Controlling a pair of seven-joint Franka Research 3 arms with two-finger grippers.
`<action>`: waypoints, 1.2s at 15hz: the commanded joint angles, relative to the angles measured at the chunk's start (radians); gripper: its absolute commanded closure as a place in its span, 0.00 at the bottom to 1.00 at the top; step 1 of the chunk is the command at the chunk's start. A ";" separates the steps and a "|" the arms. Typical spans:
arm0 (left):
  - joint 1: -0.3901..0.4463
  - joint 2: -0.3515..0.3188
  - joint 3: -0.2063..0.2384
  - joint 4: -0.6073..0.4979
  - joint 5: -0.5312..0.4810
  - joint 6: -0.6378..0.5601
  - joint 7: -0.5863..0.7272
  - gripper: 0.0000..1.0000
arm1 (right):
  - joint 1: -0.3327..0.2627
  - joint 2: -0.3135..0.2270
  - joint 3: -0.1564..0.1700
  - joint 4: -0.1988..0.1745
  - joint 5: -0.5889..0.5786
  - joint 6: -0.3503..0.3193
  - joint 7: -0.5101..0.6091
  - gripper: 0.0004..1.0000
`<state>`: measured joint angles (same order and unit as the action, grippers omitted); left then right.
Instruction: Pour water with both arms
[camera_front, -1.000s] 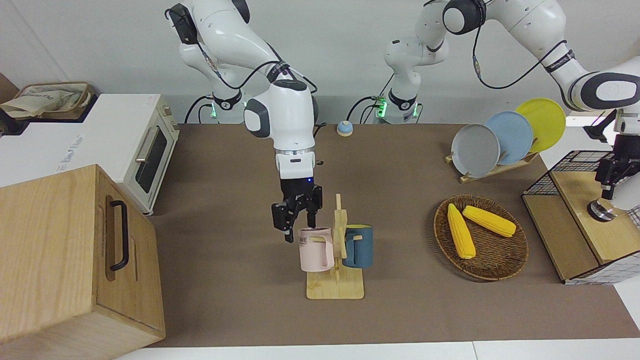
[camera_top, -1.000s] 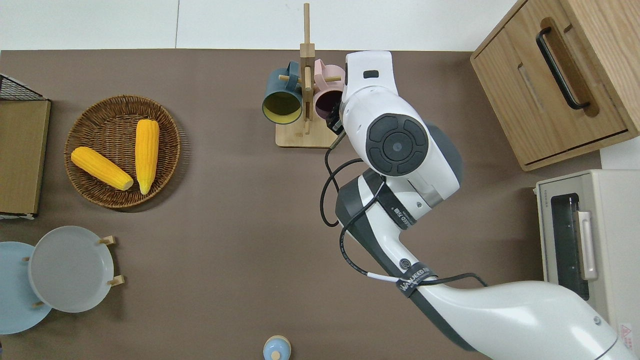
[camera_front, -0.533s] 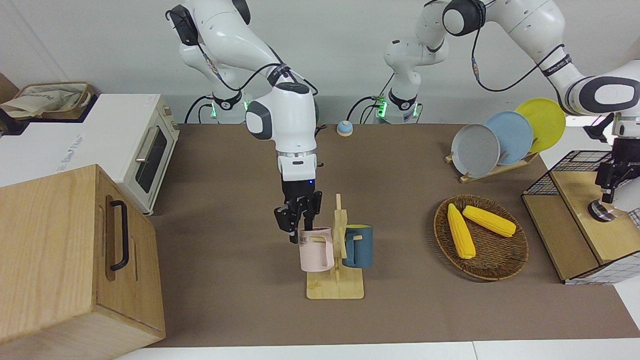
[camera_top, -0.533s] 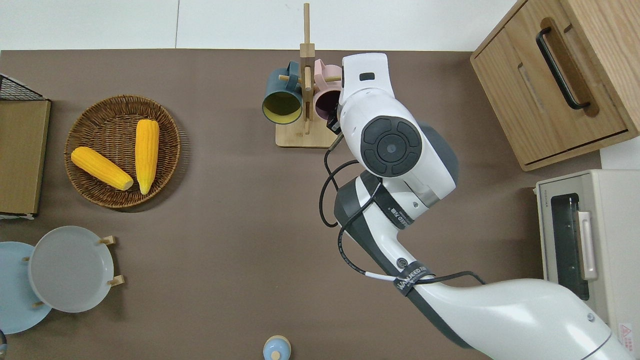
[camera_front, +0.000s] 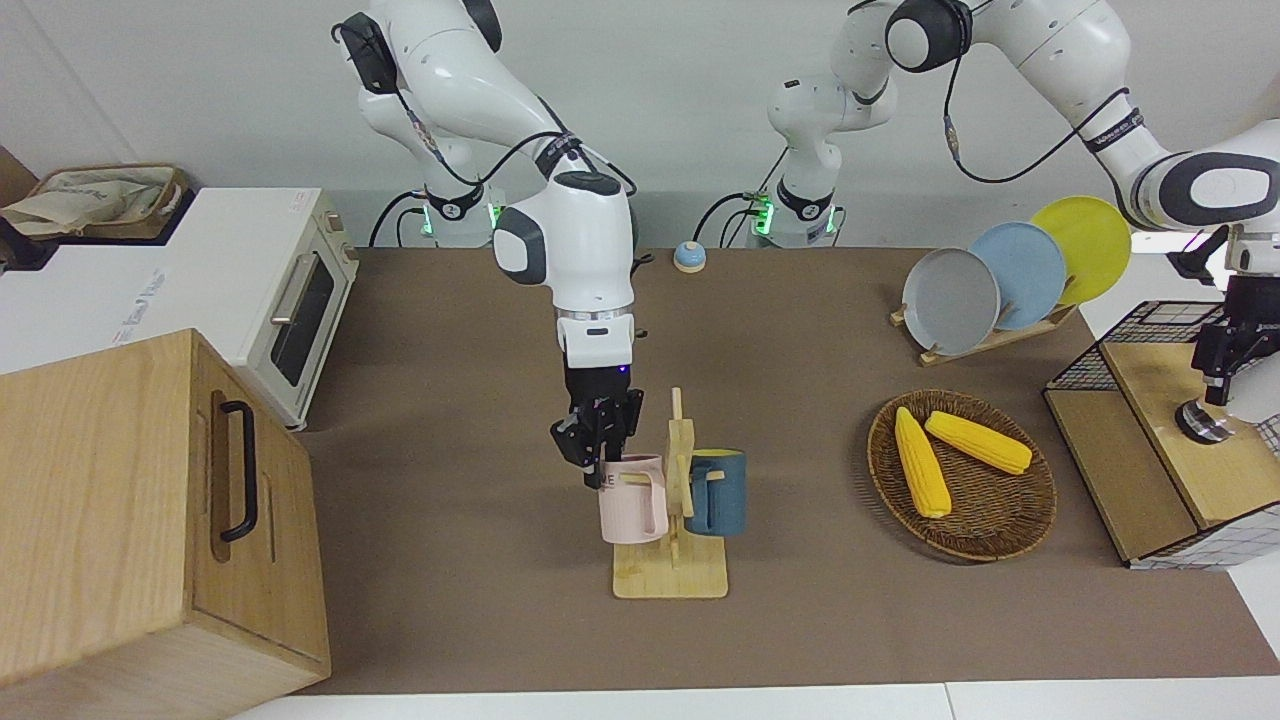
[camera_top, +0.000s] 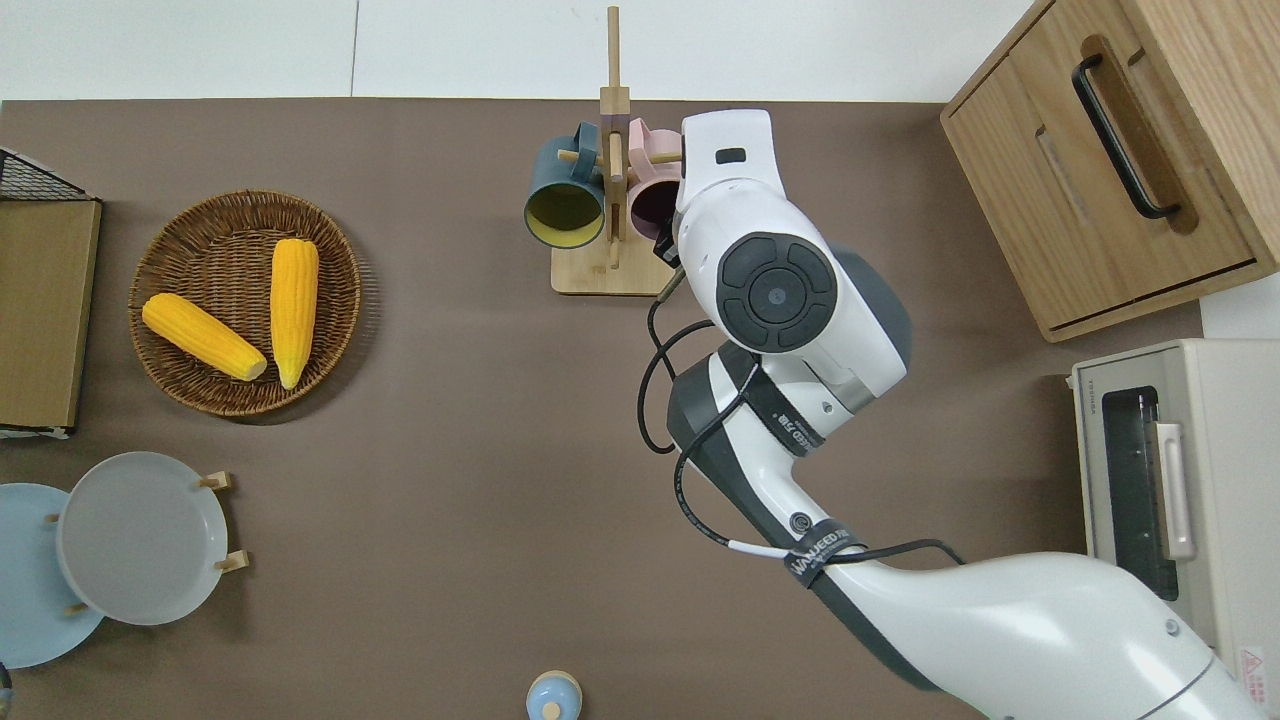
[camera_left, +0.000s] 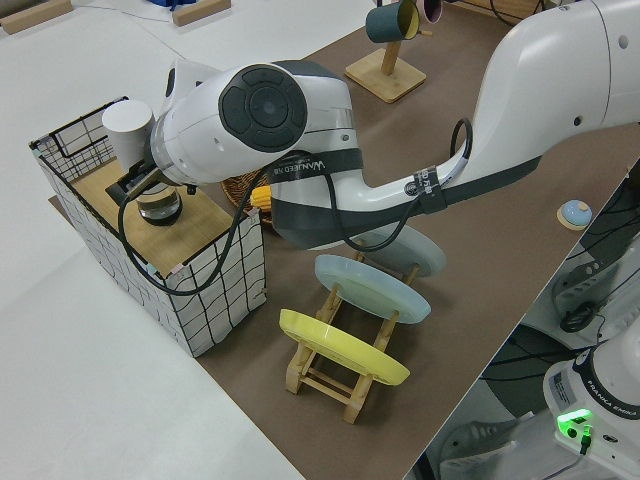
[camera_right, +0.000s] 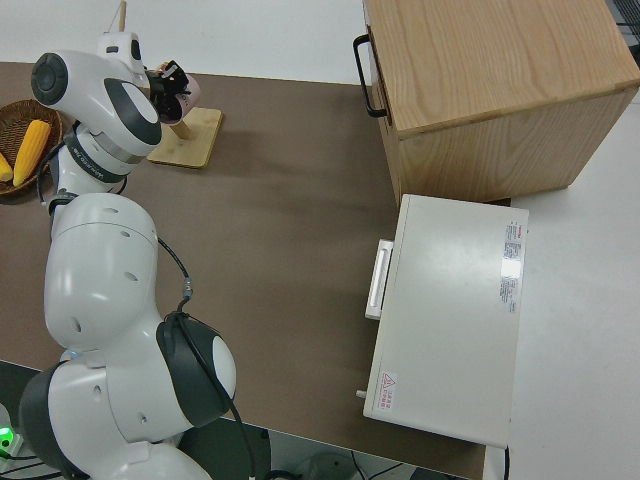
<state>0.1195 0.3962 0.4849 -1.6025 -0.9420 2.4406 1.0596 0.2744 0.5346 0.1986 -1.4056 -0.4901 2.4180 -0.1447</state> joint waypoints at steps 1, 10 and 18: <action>0.011 0.016 -0.009 0.019 -0.026 0.014 0.028 0.01 | 0.003 0.018 -0.002 0.022 -0.027 0.012 0.030 0.69; 0.012 0.016 -0.009 0.018 -0.024 0.014 0.028 0.24 | 0.005 0.018 -0.002 0.022 -0.054 0.018 0.030 0.74; 0.011 0.016 -0.009 0.018 -0.018 0.012 0.046 0.24 | 0.016 0.021 -0.002 0.022 -0.056 0.018 0.037 0.84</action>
<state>0.1223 0.3965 0.4843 -1.6022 -0.9425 2.4410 1.0688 0.2822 0.5353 0.1983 -1.4027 -0.5167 2.4185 -0.1429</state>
